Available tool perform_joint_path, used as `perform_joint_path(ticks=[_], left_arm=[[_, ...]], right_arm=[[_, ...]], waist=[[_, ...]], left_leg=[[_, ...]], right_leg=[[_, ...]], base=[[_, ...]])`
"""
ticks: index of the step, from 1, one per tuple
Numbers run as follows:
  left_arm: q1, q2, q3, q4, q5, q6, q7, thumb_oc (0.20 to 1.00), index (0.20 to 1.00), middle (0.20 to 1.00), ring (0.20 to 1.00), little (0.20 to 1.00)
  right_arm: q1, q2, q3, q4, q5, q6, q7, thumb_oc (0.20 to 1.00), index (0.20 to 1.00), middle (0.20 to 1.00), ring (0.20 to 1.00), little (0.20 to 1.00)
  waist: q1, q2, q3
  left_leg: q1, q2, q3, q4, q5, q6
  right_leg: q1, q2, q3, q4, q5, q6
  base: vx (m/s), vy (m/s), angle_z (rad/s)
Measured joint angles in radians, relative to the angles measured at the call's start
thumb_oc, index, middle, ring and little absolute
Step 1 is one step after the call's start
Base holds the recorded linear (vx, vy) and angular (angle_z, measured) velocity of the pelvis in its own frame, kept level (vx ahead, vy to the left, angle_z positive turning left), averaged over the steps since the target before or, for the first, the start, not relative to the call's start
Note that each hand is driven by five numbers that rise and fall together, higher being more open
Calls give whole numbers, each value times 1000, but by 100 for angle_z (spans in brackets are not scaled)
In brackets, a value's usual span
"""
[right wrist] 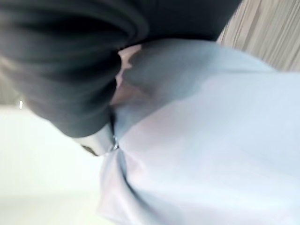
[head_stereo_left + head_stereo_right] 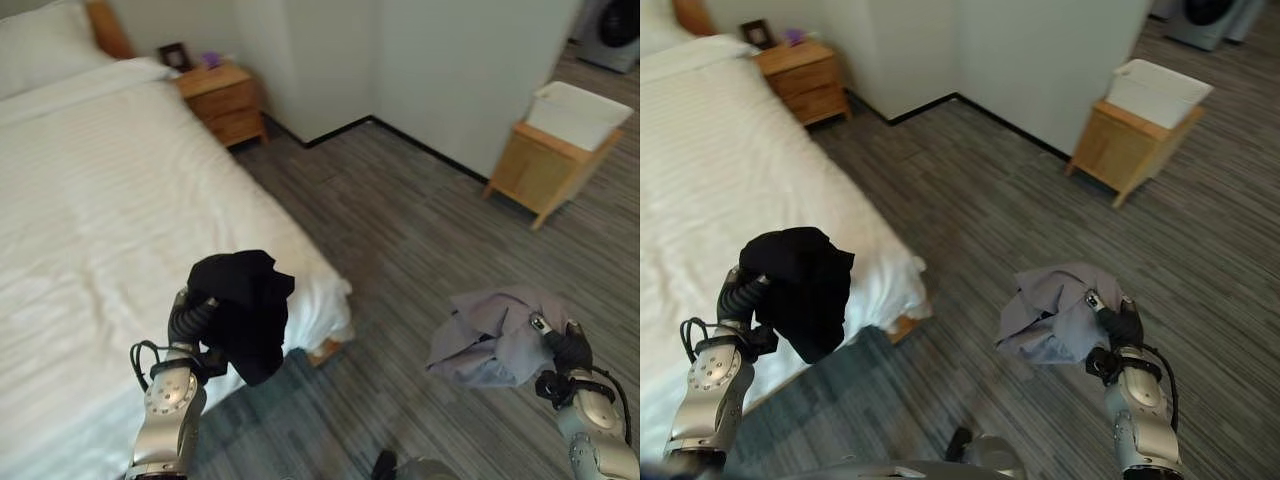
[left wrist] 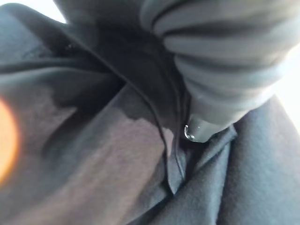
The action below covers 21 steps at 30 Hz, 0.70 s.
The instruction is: Pick up bed clothes into laundry basket.
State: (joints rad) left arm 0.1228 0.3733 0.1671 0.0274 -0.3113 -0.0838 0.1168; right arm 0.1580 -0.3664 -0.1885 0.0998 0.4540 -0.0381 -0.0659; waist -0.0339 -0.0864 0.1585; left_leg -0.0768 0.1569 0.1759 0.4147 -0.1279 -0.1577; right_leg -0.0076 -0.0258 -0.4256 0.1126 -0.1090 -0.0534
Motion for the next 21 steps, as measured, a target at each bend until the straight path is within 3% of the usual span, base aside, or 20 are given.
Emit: perform_joint_path(ticks=[1,2,3,4,6,8,9,11,12,16,18,21], left_arm=[[-3,-4,0,1,0,-1,1,200,200,200,200,200],[-2,-3,-1,1,0,-1,2,200,200,200,200,200],[-2,-4,-1,5,0,-2,2,200,200,200,200,200],[-2,-6,-2,11,0,-2,3,200,200,200,200,200],[-2,-7,-2,18,0,-2,5,200,200,200,200,200],[-3,-7,-2,18,0,-3,6,200,200,200,200,200],[-6,-7,-5,16,0,-3,5,200,200,200,200,200],[-18,-8,-24,14,0,-4,-1,200,200,200,200,200],[-31,-9,-35,14,-1,-5,-3,200,200,200,200,200],[-50,-10,-47,15,-2,-7,-2,200,200,200,200,200],[-51,-7,-41,16,-2,-16,-1,200,200,200,200,200],[-23,-10,9,29,-2,-23,26,200,200,200,200,200]], right_arm=[[6,2,5,1,1,1,0,200,200,200,200,200],[8,10,17,1,10,0,4,200,200,200,200,200],[-1,12,27,23,16,-15,9,200,200,200,200,200],[-13,11,33,46,17,-17,11,200,200,200,200,200],[-3,13,44,55,17,-17,14,200,200,200,200,200],[10,12,44,53,17,-17,26,200,200,200,200,200],[24,16,42,50,17,-17,31,200,200,200,200,200],[61,15,34,46,17,-17,30,200,200,200,200,200],[78,20,30,44,17,-17,29,200,200,200,200,200],[75,60,47,46,27,-18,31,200,200,200,200,200],[67,59,49,43,27,-17,31,200,200,200,200,200],[23,60,53,44,26,-15,27,200,200,200,200,200]], waist=[[1,-1,1],[13,-2,-1],[23,-3,-2],[43,-1,-3],[40,5,-4],[31,14,-7],[27,21,-11],[-1,41,-17],[-16,49,-22],[-22,65,-19],[-14,54,-23],[17,64,-20]], left_leg=[[-2,-13,-19,-110,9,8],[-23,-31,-115,-301,43,35],[-44,-72,-257,-372,53,43],[-62,-112,-388,-400,74,44],[-90,-175,-481,-385,93,64],[-95,-211,-450,-338,122,104],[-80,-212,-394,-319,134,124],[-19,-202,-369,-353,175,158],[2,-200,-368,-391,184,144],[66,-197,-347,-464,205,172],[67,-215,-320,-479,206,173],[85,-216,-278,-505,212,181]], right_leg=[[21,15,22,-9,0,0],[56,47,85,-40,0,1],[72,63,165,-62,-1,0],[72,67,216,-67,1,-3],[92,71,270,-76,2,-4],[113,77,307,-90,2,-3],[143,81,327,-108,2,-3],[171,87,344,-114,-8,13],[170,85,350,-106,-12,23],[114,64,386,6,-72,96],[110,23,398,-62,-41,100],[122,17,435,-98,-9,96]], base=[[300,-2,-106],[286,-23,-140],[260,-25,-186],[134,-8,-150],[131,58,-120],[162,142,-97],[65,149,-62],[44,148,-28],[80,120,-10],[78,105,-24],[64,111,-21],[77,168,-42]])
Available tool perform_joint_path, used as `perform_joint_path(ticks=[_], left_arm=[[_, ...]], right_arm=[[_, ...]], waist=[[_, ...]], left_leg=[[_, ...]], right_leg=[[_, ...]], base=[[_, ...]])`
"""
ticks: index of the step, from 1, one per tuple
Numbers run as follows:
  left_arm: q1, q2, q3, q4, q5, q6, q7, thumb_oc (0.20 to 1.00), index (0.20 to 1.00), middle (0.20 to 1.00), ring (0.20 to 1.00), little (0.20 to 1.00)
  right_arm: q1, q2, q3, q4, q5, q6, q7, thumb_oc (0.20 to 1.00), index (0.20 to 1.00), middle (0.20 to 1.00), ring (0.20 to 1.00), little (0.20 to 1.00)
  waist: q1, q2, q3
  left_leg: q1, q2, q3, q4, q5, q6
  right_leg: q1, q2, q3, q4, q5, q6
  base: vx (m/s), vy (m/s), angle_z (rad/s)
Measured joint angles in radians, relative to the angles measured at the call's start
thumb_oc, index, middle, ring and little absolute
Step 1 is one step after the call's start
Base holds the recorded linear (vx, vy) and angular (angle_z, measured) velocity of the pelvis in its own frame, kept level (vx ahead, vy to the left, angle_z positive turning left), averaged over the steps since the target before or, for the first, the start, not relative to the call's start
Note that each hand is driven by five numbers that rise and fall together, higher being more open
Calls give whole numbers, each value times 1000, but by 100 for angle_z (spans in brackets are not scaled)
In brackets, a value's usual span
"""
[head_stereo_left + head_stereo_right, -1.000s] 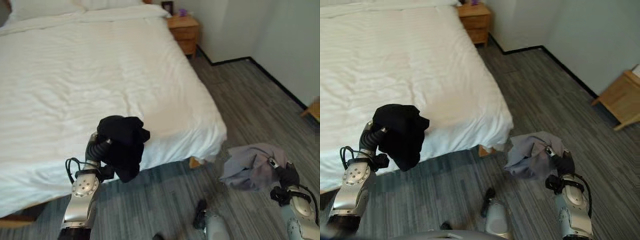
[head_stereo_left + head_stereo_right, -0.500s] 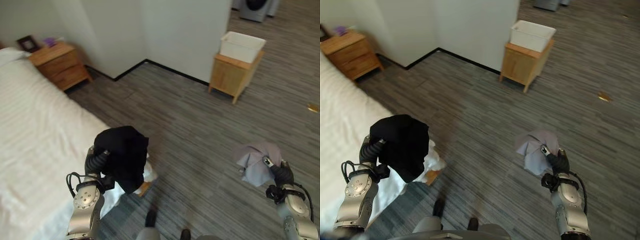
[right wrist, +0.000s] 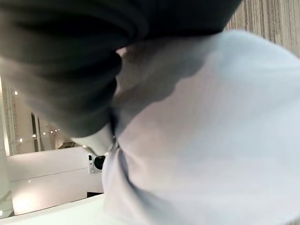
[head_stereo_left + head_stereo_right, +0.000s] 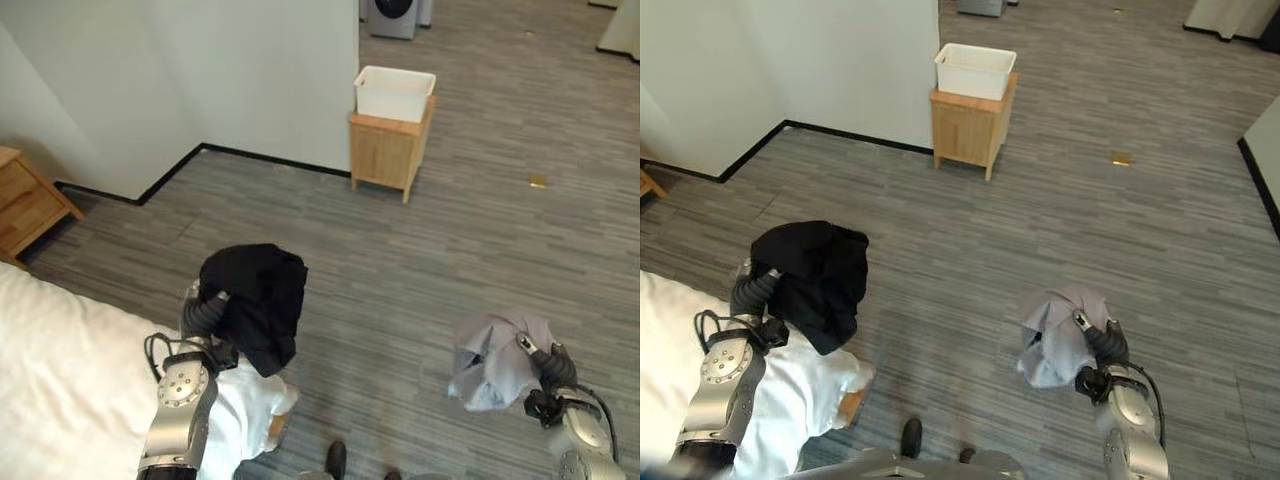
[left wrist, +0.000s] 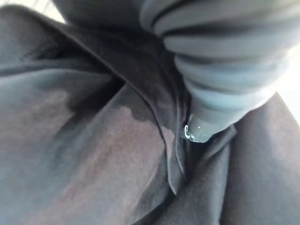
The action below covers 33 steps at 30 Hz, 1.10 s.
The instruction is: Pick up bed clothes into laundry basket.
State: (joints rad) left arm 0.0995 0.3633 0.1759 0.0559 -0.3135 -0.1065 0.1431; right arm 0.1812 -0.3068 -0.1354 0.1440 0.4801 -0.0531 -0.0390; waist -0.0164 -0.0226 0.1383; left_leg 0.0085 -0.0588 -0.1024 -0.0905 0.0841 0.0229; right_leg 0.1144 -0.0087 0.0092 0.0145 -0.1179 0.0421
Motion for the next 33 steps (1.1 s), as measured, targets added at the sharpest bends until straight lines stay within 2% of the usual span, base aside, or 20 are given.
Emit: perform_joint_path(ticks=[6,8,9,11,12,14,15,16,17,19,21,23,24,25,26,27,28,29,31,33], left_arm=[[17,1,68,3,1,-2,52,200,200,200,200,200],[1,1,61,44,1,-4,58,200,200,200,200,200],[0,6,62,50,1,-5,71,200,200,200,200,200],[-4,13,57,60,1,-7,79,200,200,200,200,200],[0,11,47,67,1,-7,81,200,200,200,200,200],[4,13,49,56,1,-9,82,200,200,200,200,200],[-25,29,62,70,1,-16,84,200,200,200,200,200],[-32,29,70,82,1,-16,87,200,200,200,200,200],[-50,20,89,112,2,-13,88,200,200,200,200,200],[-50,-2,94,119,2,-10,90,200,200,200,200,200],[-52,-1,88,114,2,-13,86,200,200,200,200,200],[-29,-40,56,109,2,-13,88,200,200,200,200,200],[13,-46,-12,86,1,-15,83,200,200,200,200,200],[6,-58,-25,90,1,-15,67,200,200,200,200,200],[17,-53,-24,84,1,-15,66,200,200,200,200,200],[15,-56,-35,82,-3,-15,65,200,200,200,200,200],[-9,-50,-34,56,-22,-12,50,200,200,200,200,200],[-5,-40,-30,16,-38,-17,47,200,200,200,200,200],[-1,-16,-22,18,-38,-16,47,200,200,200,200,200],[-8,-9,-12,18,-38,-16,45,200,200,200,200,200]], right_arm=[[-64,0,-12,2,-2,-6,-39,200,200,200,200,200],[-89,0,-9,10,-3,-8,-48,200,200,200,200,200],[-108,3,14,9,-8,-9,-53,200,200,200,200,200],[-129,9,42,8,-10,-12,-61,200,200,200,200,200],[-124,10,47,-2,-10,-11,-62,200,200,200,200,200],[-119,11,46,-26,-11,-12,-60,200,200,200,200,200],[-109,30,36,-37,-10,-15,-60,200,200,200,200,200],[-97,16,41,-60,-10,-20,-61,200,200,200,200,200],[-105,21,49,-49,-9,-19,-61,200,200,200,200,200],[-67,23,58,-50,-8,-10,-64,200,200,200,200,200],[-58,22,56,-49,-9,-11,-64,200,200,200,200,200],[-33,15,60,-35,-11,-11,-63,200,200,200,200,200],[7,19,62,-5,-10,-14,-63,200,200,200,200,200],[-12,13,53,22,-10,-10,-61,200,200,200,200,200],[-23,12,55,23,-10,-6,-65,200,200,200,200,200],[-32,9,57,27,-2,-21,-64,200,200,200,200,200],[-29,5,15,21,2,-20,-60,200,200,200,200,200],[-55,-11,2,47,1,-10,-69,200,200,200,200,200],[-62,-6,6,46,1,-14,-83,200,200,200,200,200],[-84,-8,-3,26,1,-20,-84,200,200,200,200,200]], waist=[[27,5,6],[23,45,31],[28,50,49],[41,43,86],[39,51,91],[32,63,89],[-17,-1,87],[-31,14,85],[-17,0,114],[-36,20,104],[-37,1,100],[-33,12,86],[-41,8,34],[-33,12,37],[-29,6,35],[-32,8,36],[-32,-3,50],[36,-14,74],[79,-46,80],[84,-57,85]], left_leg=[[7,-5,16,-1,-14,17],[19,8,15,1,-25,27],[13,3,50,26,-33,37],[30,-4,94,53,-57,63],[25,-6,95,57,-69,63],[2,6,88,32,-90,35],[-83,-58,125,308,-152,86],[-91,-27,140,442,-343,77],[-71,-39,137,462,-384,46],[-76,-3,113,414,-365,42],[-43,2,104,342,-340,34],[27,42,104,265,-346,3],[33,61,83,337,-347,-53],[-18,82,85,449,-355,-65],[-27,82,80,461,-351,-67],[-57,85,72,531,-294,-113],[-204,91,103,822,-238,-114],[-323,133,119,1063,-156,-89],[-355,134,160,962,-161,-82],[-411,117,174,716,-149,-75]], right_leg=[[-13,-6,11,38,-1,14],[-118,2,-15,268,-26,53],[-259,-21,-57,528,-17,75],[-370,-103,-154,752,6,112],[-393,-137,-205,736,-19,99],[-405,-149,-250,500,-27,97],[-414,-217,-212,265,-29,165],[-413,-204,-175,206,-4,223],[-422,-205,-155,255,71,206],[-444,-171,-236,187,126,135],[-442,-161,-290,110,155,114],[-387,-138,-330,189,143,36],[-291,-100,-333,204,97,-12],[-280,-88,-339,207,115,-45],[-272,-86,-334,205,113,-47],[-255,-68,-337,214,69,-58],[-209,-57,-323,178,20,-80],[-141,-20,-278,148,-2,-107],[-73,-22,-255,109,10,-112],[6,-22,-244,56,-2,-90]], base=[[50,158,-9],[69,253,-10],[195,223,-30],[311,51,-43],[246,-38,-22],[335,-73,25],[556,-111,56],[565,-119,26],[303,-73,-22],[287,-83,5],[515,-169,21],[469,-162,34],[642,-343,50],[480,-348,37],[647,-461,8],[486,-290,37],[455,-217,-13],[469,-135,-46],[462,-46,-66],[420,42,-36]])
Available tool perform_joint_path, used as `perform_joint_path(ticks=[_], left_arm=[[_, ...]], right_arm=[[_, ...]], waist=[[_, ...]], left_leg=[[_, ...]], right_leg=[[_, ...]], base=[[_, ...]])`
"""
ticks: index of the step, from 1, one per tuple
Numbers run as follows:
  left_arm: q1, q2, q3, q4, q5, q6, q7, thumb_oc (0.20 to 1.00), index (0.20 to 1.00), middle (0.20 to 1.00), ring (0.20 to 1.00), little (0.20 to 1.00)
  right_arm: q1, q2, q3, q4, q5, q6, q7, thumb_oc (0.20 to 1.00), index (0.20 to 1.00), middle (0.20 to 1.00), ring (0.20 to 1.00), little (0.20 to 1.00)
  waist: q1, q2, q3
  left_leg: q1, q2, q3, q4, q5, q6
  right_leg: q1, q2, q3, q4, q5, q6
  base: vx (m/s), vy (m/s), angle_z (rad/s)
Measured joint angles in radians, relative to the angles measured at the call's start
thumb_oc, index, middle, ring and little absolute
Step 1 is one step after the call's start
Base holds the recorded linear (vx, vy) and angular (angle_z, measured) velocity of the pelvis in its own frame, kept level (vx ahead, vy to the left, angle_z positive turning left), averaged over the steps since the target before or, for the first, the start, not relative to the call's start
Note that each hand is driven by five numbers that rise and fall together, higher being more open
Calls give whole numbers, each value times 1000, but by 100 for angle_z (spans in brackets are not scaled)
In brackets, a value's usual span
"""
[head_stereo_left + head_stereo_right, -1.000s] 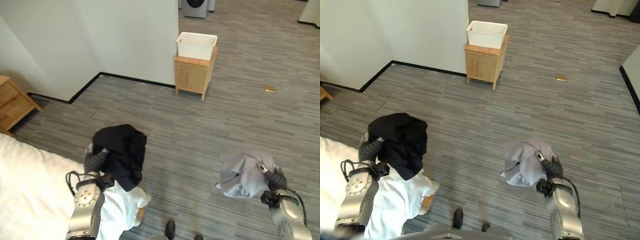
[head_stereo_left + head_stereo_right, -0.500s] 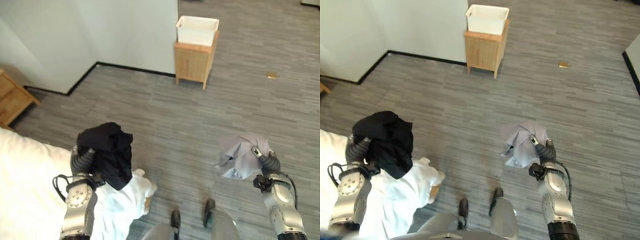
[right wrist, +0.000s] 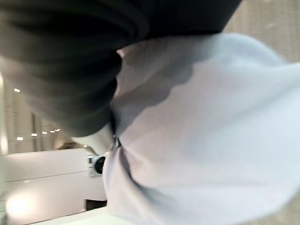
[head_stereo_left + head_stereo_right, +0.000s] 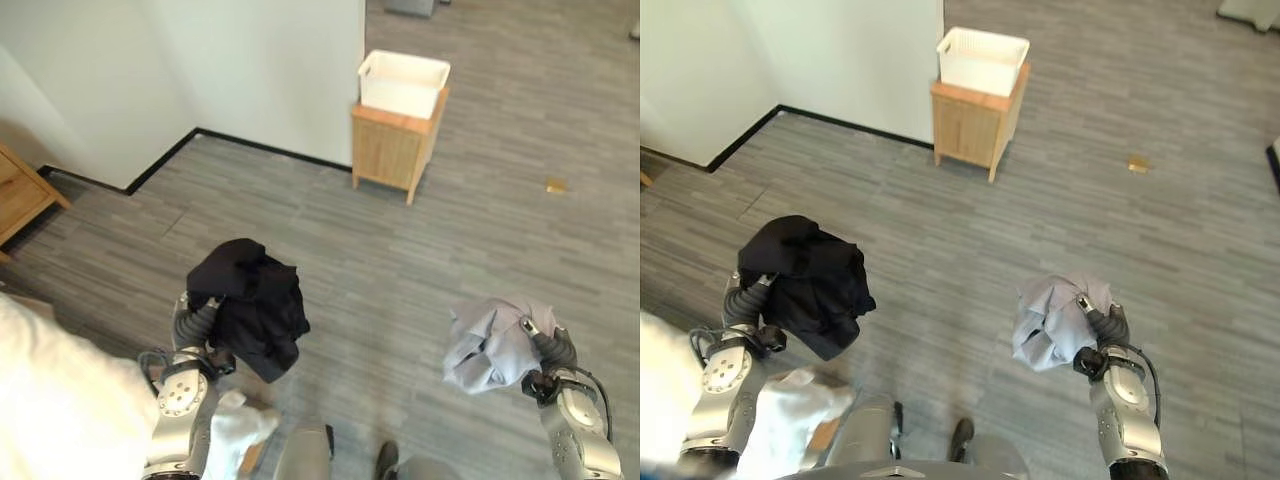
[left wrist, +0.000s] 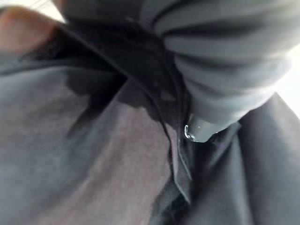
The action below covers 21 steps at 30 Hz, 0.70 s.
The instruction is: Pick up bed clothes into laundry basket.
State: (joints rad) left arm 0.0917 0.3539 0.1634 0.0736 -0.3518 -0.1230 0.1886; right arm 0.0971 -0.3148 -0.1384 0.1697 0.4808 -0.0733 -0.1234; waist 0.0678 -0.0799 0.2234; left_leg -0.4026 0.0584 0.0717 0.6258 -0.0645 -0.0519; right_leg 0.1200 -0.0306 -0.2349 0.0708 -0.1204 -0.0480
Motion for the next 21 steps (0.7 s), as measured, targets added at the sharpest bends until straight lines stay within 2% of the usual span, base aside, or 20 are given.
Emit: perform_joint_path(ticks=[2,3,4,5,6,7,8,9,10,11,12,13,14,15,16,17,18,19,20,21], left_arm=[[24,5,7,0,0,0,0,200,200,200,200,200],[32,2,6,2,0,-1,0,200,200,200,200,200],[31,7,3,14,0,-3,-7,200,200,200,200,200],[26,-5,11,40,0,-10,-8,200,200,200,200,200],[25,-12,15,55,0,-7,-5,200,200,200,200,200],[30,-15,17,63,0,-3,-3,200,200,200,200,200],[61,-30,16,55,0,1,2,200,200,200,200,200],[84,-27,19,48,0,0,2,200,200,200,200,200],[83,-20,28,49,0,2,4,200,200,200,200,200],[83,-24,34,54,0,3,5,200,200,200,200,200],[74,-20,29,58,4,3,1,200,200,200,200,200],[68,-13,31,56,4,2,0,200,200,200,200,200],[68,-5,39,43,4,2,0,200,200,200,200,200],[61,4,52,43,2,-5,-2,200,200,200,200,200],[56,4,46,41,3,-5,-3,200,200,200,200,200],[52,6,41,34,3,-5,-11,200,200,200,200,200],[50,11,31,31,3,-6,-17,200,200,200,200,200],[48,10,32,27,2,-9,-22,200,200,200,200,200],[46,9,31,29,2,-10,-22,200,200,200,200,200],[45,4,29,32,2,-10,-24,200,200,200,200,200]], right_arm=[[-13,2,15,0,0,1,0,200,200,200,200,200],[-9,-1,37,-2,0,0,0,200,200,200,200,200],[3,-3,44,-3,-1,-3,-2,200,200,200,200,200],[-2,-4,51,4,-1,-2,-2,200,200,200,200,200],[-15,-9,61,6,-2,-1,-1,200,200,200,200,200],[-20,-11,71,8,-2,3,1,200,200,200,200,200],[-1,-26,80,-1,-2,5,4,200,200,200,200,200],[16,-27,81,-11,-3,4,8,200,200,200,200,200],[21,-5,88,-30,-7,12,1,200,200,200,200,200],[13,1,111,-45,-12,12,2,200,200,200,200,200],[0,0,142,-68,-19,11,8,200,200,200,200,200],[-13,8,162,-81,-33,10,16,200,200,200,200,200],[-31,25,180,-95,-43,7,22,200,200,200,200,200],[-53,64,196,-111,-54,3,31,200,200,200,200,200],[-62,68,197,-112,-67,2,37,200,200,200,200,200],[-69,65,197,-112,-84,3,40,200,200,200,200,200],[-65,60,196,-115,-89,3,40,200,200,200,200,200],[-58,45,196,-117,-89,3,41,200,200,200,200,200],[-50,38,187,-112,-87,5,42,200,200,200,200,200],[-42,31,175,-108,-87,5,42,200,200,200,200,200]], waist=[[20,5,-8],[25,21,-12],[23,14,-23],[29,10,-27],[29,30,-29],[36,37,-30],[55,83,-57],[62,105,-82],[61,66,-86],[60,50,-91],[56,44,-94],[58,41,-95],[58,41,-96],[69,38,-91],[66,49,-87],[50,70,-80],[22,85,-77],[11,101,-70],[8,114,-58],[1,129,-48]], left_leg=[[0,-8,14,-180,4,3],[10,-13,9,-317,26,31],[17,-37,-10,-423,42,17],[32,-55,-56,-592,47,16],[37,-66,-65,-668,50,16],[34,-71,-57,-674,51,19],[48,-55,-26,-577,18,50],[79,-51,-43,-584,123,106],[80,-79,-12,-546,140,108],[100,-105,4,-527,140,107],[139,-130,19,-535,141,108],[185,-147,28,-554,142,110],[223,-162,40,-559,148,119],[277,-195,76,-568,104,169],[311,-204,77,-584,88,185],[339,-204,72,-594,101,171],[361,-207,48,-601,82,131],[388,-209,28,-615,76,120],[423,-208,15,-632,65,101],[446,-203,-6,-634,49,77]], right_leg=[[61,4,8,-43,-11,31],[106,2,6,-60,-28,58],[144,-6,9,-101,-51,85],[177,-5,14,-134,-62,100],[210,-2,20,-148,-70,113],[248,-8,23,-154,-83,133],[305,16,38,-136,-107,163],[327,14,39,-102,-129,181],[338,-36,40,-61,-146,155],[310,-77,53,33,-158,138],[243,-122,45,233,-143,132],[153,-182,48,444,-90,137],[54,-240,59,653,-7,153],[-106,-343,44,892,35,197],[-174,-379,3,947,34,198],[-228,-384,-44,955,19,194],[-282,-372,-78,924,-5,192],[-341,-341,-86,870,-28,191],[-385,-300,-97,779,-59,171],[-406,-251,-117,663,-55,158]], base=[[643,111,-52],[847,143,-19],[562,93,-8],[564,112,-4],[348,87,-18],[489,204,-38],[457,230,-43],[637,337,-32],[441,266,-17],[432,334,-20],[377,359,-39],[392,442,-48],[508,502,-65],[378,364,-57],[417,262,-36],[281,55,18],[421,67,41],[374,-9,46],[442,-65,35],[415,-109,47]])
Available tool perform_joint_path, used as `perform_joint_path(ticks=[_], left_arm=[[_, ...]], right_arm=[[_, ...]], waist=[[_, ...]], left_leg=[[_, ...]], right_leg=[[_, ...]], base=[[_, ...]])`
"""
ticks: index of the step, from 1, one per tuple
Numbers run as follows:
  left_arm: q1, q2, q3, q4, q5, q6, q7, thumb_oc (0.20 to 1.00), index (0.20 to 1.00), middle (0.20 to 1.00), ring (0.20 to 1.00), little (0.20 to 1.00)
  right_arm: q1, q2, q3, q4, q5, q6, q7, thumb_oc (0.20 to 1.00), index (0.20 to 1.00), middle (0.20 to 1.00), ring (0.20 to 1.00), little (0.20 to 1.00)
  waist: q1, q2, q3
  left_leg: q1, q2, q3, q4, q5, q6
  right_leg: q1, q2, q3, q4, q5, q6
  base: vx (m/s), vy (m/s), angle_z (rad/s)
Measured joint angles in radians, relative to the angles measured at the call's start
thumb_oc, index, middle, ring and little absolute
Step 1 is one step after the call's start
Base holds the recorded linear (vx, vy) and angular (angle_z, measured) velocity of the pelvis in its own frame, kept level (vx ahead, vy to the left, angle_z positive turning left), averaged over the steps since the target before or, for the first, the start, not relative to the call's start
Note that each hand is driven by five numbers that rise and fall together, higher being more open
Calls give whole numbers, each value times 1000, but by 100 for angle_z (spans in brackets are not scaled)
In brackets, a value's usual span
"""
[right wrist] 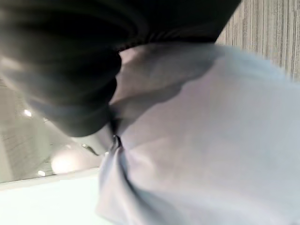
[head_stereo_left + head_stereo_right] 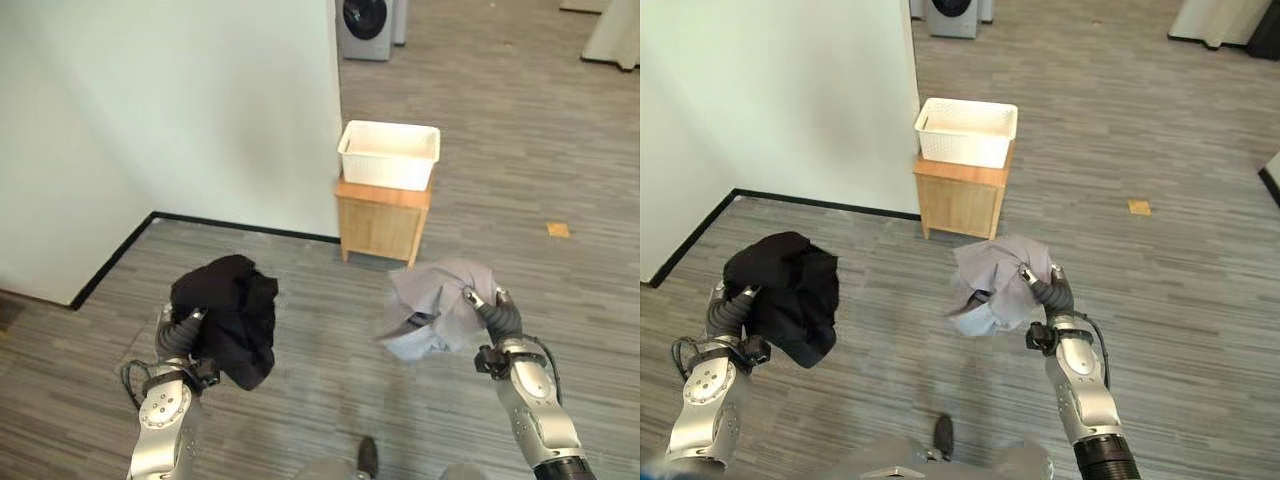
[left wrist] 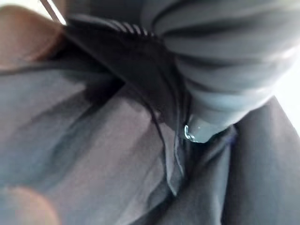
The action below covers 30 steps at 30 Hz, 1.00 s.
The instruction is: Pick up bed clothes into laundry basket.
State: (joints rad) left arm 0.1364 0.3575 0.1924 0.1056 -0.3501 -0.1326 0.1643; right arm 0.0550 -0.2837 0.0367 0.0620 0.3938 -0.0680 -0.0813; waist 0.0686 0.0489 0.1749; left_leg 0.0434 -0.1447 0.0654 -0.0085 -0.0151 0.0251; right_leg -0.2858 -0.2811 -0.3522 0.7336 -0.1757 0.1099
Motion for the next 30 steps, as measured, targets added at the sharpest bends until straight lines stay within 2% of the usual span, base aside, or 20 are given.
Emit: perform_joint_path(ticks=[1,2,3,4,8,9,10,11,12,13,14,16,19,21,22,23,25,27,29,30], left_arm=[[-12,-7,-4,14,0,0,-8,200,200,200,200,200],[-24,-16,2,42,0,-1,-12,200,200,200,200,200],[-37,7,2,61,0,-5,-13,200,200,200,200,200],[-44,26,0,61,1,-4,-17,200,200,200,200,200],[-48,9,11,68,4,1,-14,200,200,200,200,200],[-46,-6,12,68,4,2,-14,200,200,200,200,200],[-23,-29,15,77,9,1,-15,200,200,200,200,200],[-27,-58,-10,81,9,5,-17,200,200,200,200,200],[-39,-47,-33,53,11,5,-26,200,200,200,200,200],[-52,-45,-36,19,11,3,-26,200,200,200,200,200],[-59,-45,-40,-8,12,3,-24,200,200,200,200,200],[-91,-49,-65,28,1,-19,-21,200,200,200,200,200],[-97,-45,-86,25,-1,-20,-31,200,200,200,200,200],[-98,-62,-107,44,-2,-8,-34,200,200,200,200,200],[-88,-59,-119,18,-2,-10,-40,200,200,200,200,200],[-75,-50,-118,5,-2,-11,-50,200,200,200,200,200],[-74,-41,-121,6,-2,-10,-55,200,200,200,200,200],[-61,-33,-162,20,-4,-11,-58,200,200,200,200,200],[-46,-42,-193,26,-3,-11,-60,200,200,200,200,200],[-32,-45,-200,40,-3,-7,-67,200,200,200,200,200]], right_arm=[[14,-17,-12,2,0,0,-1,200,200,200,200,200],[29,-27,-13,9,0,1,-2,200,200,200,200,200],[49,-10,-29,14,0,-1,-2,200,200,200,200,200],[72,-17,-47,15,1,-4,-5,200,200,200,200,200],[55,-6,-113,56,5,3,-28,200,200,200,200,200],[48,-8,-120,58,5,3,-34,200,200,200,200,200],[47,-13,-117,60,5,0,-35,200,200,200,200,200],[35,-7,-131,77,5,6,-43,200,200,200,200,200],[39,-8,-136,77,5,7,-41,200,200,200,200,200],[22,-14,-137,79,4,6,-39,200,200,200,200,200],[-16,-30,-136,76,4,3,-35,200,200,200,200,200],[-66,-45,-109,95,11,-10,-18,200,200,200,200,200],[-36,-63,-89,67,11,-7,0,200,200,200,200,200],[9,-66,-78,90,21,-20,-4,200,200,200,200,200],[24,-60,-89,81,21,-18,-8,200,200,200,200,200],[14,-54,-84,82,21,-15,-13,200,200,200,200,200],[8,-50,-91,74,23,-12,-22,200,200,200,200,200],[86,-49,-109,40,46,-11,-35,200,200,200,200,200],[118,-66,-108,32,36,-9,-29,200,200,200,200,200],[136,-46,-107,49,35,5,-24,200,200,200,200,200]], waist=[[-14,15,10],[-13,-4,25],[-43,-53,33],[-85,-64,32],[-73,-56,44],[-70,-51,42],[-71,-39,28],[-55,-21,29],[-56,-30,33],[-50,-38,38],[-56,-22,35],[-72,-38,6],[-64,-51,-3],[-44,-93,0],[-40,-110,8],[-30,-122,17],[-24,-137,27],[-12,-107,7],[-28,-50,-14],[-47,-8,-33]], left_leg=[[26,9,-27,2,-48,-85],[39,29,37,43,-165,-240],[23,42,70,127,-179,-30],[33,45,39,131,-187,29],[195,44,-3,33,-194,35],[232,49,-6,36,-207,12],[285,32,-34,121,-245,-74],[228,60,-82,279,-309,-157],[223,154,-89,235,-335,-193],[224,248,-114,139,-317,-201],[219,324,-133,64,-178,-168],[147,301,-203,270,-165,-190],[58,310,-201,508,-87,-190],[-118,285,-153,803,289,-122],[-195,274,-111,923,218,-103],[-236,241,-105,921,88,-96],[-326,166,-95,734,-51,-91],[-364,119,38,263,39,-5],[-341,89,-9,176,102,19],[-283,66,-57,138,136,84]], right_leg=[[-18,69,-19,-153,26,-40],[-28,108,-21,-291,56,-81],[-28,90,-8,-412,81,-53],[-47,87,12,-486,119,-27],[-60,182,45,-782,254,-84],[-56,216,31,-789,297,-154],[-8,251,92,-798,445,-297],[4,236,136,-717,417,-285],[35,229,129,-677,364,-264],[47,222,134,-584,298,-224],[37,227,123,-486,240,-179],[60,205,91,-422,104,-101],[88,244,62,-420,102,-177],[178,242,66,-491,81,-218],[238,245,81,-563,77,-219],[286,250,98,-615,79,-215],[364,245,124,-698,82,-211],[518,243,61,-773,25,-105],[537,267,86,-747,-9,-67],[512,262,112,-622,-82,-28]], base=[[482,-166,50],[466,-168,93],[523,-186,139],[467,-159,130],[407,-151,53],[385,-223,17],[631,-390,-6],[523,-367,19],[500,-364,21],[449,-406,27],[398,-429,-59],[384,-492,-14],[261,-433,-7],[256,-358,-33],[214,-171,-22],[179,-123,-34],[153,-52,-33],[247,109,-42],[112,114,-41],[116,99,-27]])
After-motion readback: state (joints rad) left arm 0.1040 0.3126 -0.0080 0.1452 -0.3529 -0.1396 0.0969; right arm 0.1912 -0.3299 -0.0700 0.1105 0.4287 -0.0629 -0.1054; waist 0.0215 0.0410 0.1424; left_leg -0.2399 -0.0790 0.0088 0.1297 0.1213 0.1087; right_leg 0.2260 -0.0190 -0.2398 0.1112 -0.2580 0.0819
